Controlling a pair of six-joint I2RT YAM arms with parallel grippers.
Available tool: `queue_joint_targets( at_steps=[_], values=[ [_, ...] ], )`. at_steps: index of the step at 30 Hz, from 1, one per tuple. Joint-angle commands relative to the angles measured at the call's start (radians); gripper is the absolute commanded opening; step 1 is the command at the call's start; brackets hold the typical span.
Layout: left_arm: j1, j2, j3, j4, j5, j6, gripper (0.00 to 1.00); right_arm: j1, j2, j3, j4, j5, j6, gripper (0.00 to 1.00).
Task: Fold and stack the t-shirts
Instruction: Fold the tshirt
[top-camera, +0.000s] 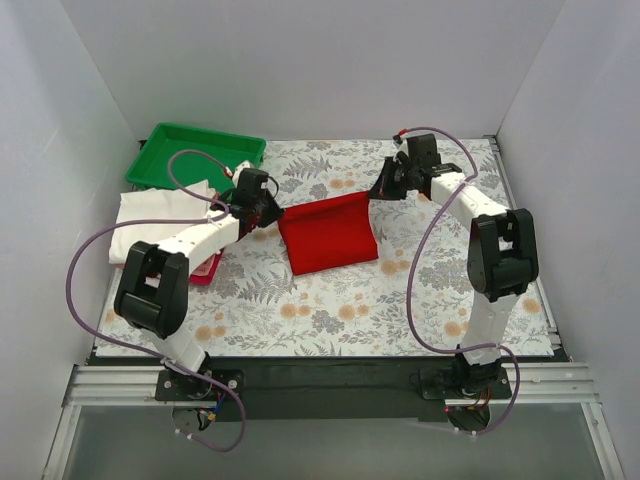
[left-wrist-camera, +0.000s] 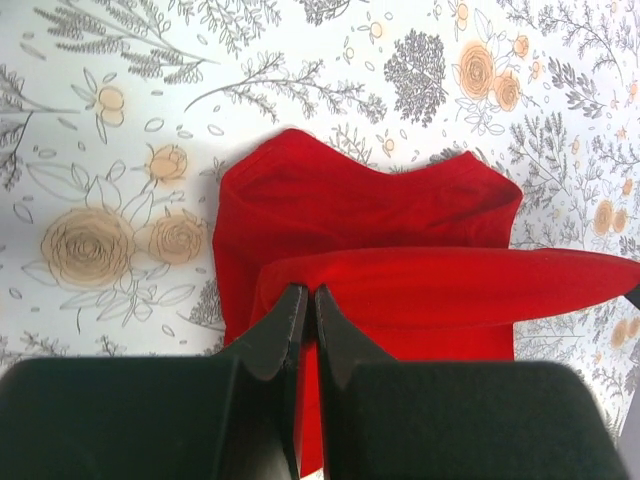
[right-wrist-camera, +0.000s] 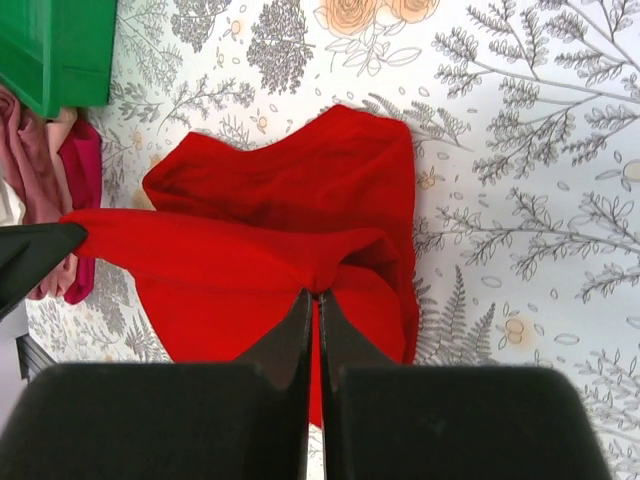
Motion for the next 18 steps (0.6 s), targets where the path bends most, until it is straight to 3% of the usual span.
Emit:
queue_joint_targets(
  at_steps=[1, 3, 4, 5, 6, 7, 8, 13, 18],
  values=[
    [0.033, 0.03, 0.061, 0.003, -0.009, 0.063, 0.02, -0.036, 0.039, 0.081, 0.062, -0.028, -0.026, 0.01],
    [0.038, 0.073, 0.078, 0.001, -0.009, 0.072, 0.03, -0.039, 0.062, 0.101, 0.06, -0.071, -0.039, 0.05],
    [0.041, 0.086, 0.088, -0.004, -0.008, 0.074, 0.06, -0.04, 0.085, 0.117, 0.062, -0.075, -0.043, 0.22],
    [0.046, 0.096, 0.106, -0.007, -0.005, 0.074, 0.16, -0.042, 0.096, 0.13, 0.06, -0.087, -0.048, 0.45],
    [0.046, 0.102, 0.115, -0.008, 0.002, 0.078, 0.29, -0.042, 0.107, 0.144, 0.06, -0.104, -0.059, 0.98],
    [0.047, 0.104, 0.12, -0.008, 0.005, 0.08, 0.51, -0.043, 0.119, 0.167, 0.059, -0.119, -0.059, 0.98],
    [0.047, 0.101, 0.132, -0.01, 0.008, 0.084, 0.85, -0.046, 0.119, 0.171, 0.055, -0.136, -0.06, 0.98],
    [0.047, 0.028, 0.109, 0.015, 0.115, 0.078, 0.9, -0.04, 0.003, 0.089, 0.063, -0.142, -0.088, 0.98],
    [0.027, -0.014, 0.007, 0.101, 0.283, 0.051, 0.92, 0.015, -0.132, -0.136, 0.161, -0.17, -0.094, 0.98]
  ],
)
